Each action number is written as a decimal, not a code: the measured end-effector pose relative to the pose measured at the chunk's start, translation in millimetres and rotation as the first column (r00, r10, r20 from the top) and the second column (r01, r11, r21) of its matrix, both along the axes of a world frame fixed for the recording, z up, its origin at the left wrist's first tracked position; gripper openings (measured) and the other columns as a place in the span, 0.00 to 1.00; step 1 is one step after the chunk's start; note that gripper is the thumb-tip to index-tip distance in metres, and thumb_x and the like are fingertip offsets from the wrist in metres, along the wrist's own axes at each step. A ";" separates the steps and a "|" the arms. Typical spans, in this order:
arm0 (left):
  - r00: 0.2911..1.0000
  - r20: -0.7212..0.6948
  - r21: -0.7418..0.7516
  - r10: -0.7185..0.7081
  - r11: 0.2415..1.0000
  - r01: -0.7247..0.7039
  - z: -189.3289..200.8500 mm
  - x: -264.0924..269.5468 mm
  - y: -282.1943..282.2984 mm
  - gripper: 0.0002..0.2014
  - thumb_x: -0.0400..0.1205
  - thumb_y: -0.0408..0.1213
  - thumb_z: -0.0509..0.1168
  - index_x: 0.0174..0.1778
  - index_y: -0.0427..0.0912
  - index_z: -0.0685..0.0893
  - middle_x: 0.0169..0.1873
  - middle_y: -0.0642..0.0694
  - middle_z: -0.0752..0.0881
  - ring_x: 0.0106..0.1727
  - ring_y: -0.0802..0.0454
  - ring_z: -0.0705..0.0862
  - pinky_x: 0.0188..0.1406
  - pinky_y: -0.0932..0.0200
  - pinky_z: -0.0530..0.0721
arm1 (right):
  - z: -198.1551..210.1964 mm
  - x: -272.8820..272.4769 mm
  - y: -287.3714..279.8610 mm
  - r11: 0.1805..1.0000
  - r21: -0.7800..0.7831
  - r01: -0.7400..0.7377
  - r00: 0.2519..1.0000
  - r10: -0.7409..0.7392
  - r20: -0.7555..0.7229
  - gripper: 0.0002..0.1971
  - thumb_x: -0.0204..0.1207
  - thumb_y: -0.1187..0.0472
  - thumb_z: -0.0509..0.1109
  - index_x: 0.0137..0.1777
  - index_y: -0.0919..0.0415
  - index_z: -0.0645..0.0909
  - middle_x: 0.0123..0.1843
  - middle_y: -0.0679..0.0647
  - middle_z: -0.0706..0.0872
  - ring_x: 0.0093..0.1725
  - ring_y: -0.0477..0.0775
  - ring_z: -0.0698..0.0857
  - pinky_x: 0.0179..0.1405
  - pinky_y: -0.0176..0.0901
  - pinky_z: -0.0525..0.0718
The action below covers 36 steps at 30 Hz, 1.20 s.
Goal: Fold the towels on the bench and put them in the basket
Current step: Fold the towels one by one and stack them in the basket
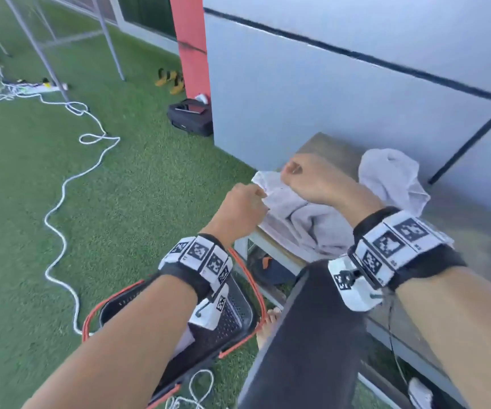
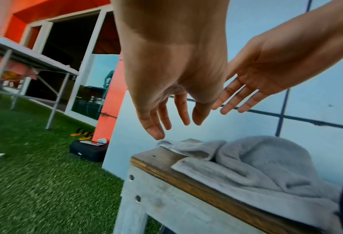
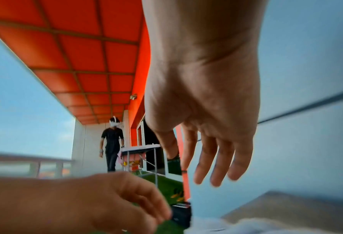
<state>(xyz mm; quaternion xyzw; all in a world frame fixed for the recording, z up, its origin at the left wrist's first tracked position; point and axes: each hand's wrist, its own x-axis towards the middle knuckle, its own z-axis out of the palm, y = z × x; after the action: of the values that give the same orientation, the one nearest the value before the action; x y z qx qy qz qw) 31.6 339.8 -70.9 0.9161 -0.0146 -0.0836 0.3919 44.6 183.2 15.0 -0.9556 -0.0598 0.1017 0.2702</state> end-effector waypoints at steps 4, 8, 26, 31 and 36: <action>0.987 -0.062 0.156 -0.146 0.976 0.154 -8.1 -0.9 -32.0 0.14 0.74 0.40 0.66 0.55 0.54 0.82 0.65 0.40 0.75 0.49 0.45 0.84 0.47 0.52 0.87 | -10.9 -12.8 -57.7 0.980 -0.200 0.004 0.997 -0.021 -0.079 0.11 0.82 0.61 0.63 0.41 0.65 0.81 0.46 0.61 0.86 0.48 0.64 0.83 0.44 0.48 0.79; 0.986 -0.081 0.281 -0.147 0.946 0.164 -17.8 -3.4 -54.7 0.20 0.76 0.36 0.65 0.65 0.50 0.80 0.69 0.39 0.68 0.71 0.37 0.71 0.73 0.44 0.73 | -18.4 -29.2 -88.7 0.953 -0.301 -0.045 0.989 -0.001 -0.150 0.13 0.83 0.58 0.65 0.58 0.67 0.84 0.56 0.59 0.88 0.57 0.64 0.85 0.59 0.53 0.82; 0.971 -0.062 0.328 -0.230 0.914 0.237 6.6 18.4 -75.9 0.16 0.79 0.40 0.70 0.62 0.43 0.81 0.60 0.44 0.84 0.51 0.47 0.83 0.47 0.54 0.83 | -29.9 -64.5 -160.3 0.986 0.060 0.156 0.981 -0.161 0.107 0.02 0.82 0.55 0.66 0.48 0.47 0.79 0.45 0.49 0.86 0.46 0.54 0.83 0.44 0.49 0.81; 0.918 -0.168 0.329 -0.359 0.858 0.396 -2.5 7.1 -97.9 0.26 0.76 0.39 0.75 0.70 0.42 0.78 0.62 0.43 0.82 0.59 0.44 0.84 0.48 0.59 0.78 | -23.2 -80.4 -168.6 0.972 0.172 0.160 0.961 -0.194 0.198 0.04 0.83 0.61 0.67 0.53 0.51 0.81 0.45 0.49 0.86 0.45 0.50 0.81 0.38 0.40 0.75; 0.938 -0.057 0.263 -0.343 0.901 0.345 6.5 5.1 -107.5 0.15 0.79 0.29 0.58 0.47 0.50 0.88 0.46 0.44 0.89 0.44 0.46 0.85 0.36 0.65 0.78 | -26.2 -93.9 -187.0 0.962 0.141 0.233 0.935 -0.262 0.240 0.03 0.82 0.60 0.68 0.52 0.51 0.80 0.46 0.50 0.86 0.47 0.55 0.82 0.44 0.48 0.80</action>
<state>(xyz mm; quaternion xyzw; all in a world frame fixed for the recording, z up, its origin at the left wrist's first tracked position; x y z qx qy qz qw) 36.6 232.3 -64.5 0.9433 -0.1626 -0.1570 0.2431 -49.4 -3.8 -11.2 -0.9441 0.0212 -0.0611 0.3231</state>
